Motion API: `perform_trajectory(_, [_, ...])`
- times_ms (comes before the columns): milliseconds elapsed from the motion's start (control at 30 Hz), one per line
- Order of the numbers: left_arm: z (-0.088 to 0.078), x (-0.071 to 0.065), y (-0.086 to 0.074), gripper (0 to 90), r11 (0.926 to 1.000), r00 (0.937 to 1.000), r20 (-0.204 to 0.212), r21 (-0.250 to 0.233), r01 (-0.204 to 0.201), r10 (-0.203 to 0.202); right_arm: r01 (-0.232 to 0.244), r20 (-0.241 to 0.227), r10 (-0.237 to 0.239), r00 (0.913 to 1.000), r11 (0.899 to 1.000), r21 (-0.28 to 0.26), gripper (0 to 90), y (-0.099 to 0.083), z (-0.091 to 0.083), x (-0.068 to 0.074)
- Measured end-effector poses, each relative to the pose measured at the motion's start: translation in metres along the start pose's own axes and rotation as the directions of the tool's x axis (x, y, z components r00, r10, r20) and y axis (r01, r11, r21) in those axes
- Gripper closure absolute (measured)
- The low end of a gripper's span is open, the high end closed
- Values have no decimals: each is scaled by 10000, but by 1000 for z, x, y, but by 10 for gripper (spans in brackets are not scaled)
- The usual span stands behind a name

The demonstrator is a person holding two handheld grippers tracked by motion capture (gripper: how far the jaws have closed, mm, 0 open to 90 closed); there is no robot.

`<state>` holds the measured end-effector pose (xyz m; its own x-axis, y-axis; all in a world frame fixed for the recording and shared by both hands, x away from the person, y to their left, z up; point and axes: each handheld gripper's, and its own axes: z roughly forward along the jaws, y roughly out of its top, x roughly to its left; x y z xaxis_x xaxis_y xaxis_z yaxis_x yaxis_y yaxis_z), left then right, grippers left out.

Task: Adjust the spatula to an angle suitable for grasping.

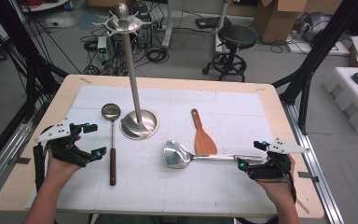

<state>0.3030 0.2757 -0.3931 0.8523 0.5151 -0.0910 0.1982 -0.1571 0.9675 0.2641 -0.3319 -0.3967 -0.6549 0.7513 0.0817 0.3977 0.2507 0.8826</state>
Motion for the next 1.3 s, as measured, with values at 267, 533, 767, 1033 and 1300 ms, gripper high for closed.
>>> perform_trajectory(267, [1,1,-1,17,9999,10000,-56,127,-10,11,52,-46,-50,10000,9990,449,24,-5,6,0])
perform_trajectory(533, [4,-1,4,17,9999,9999,153,-168,-9,12,439,-362,-417,9985,9971,615,24,2,13,4])
perform_trajectory(767, [5,-4,6,17,9998,9997,208,-140,-125,128,694,-287,-671,9973,9936,896,24,22,24,-2])
perform_trajectory(1033, [7,-6,6,17,9999,9994,317,-35,-158,159,1602,-535,-1517,9870,9578,2386,24,37,53,-4])
perform_trajectory(1300, [9,-7,6,17,9998,9991,377,65,-192,189,2455,-1297,-2103,9690,8797,4072,63,41,78,-2])
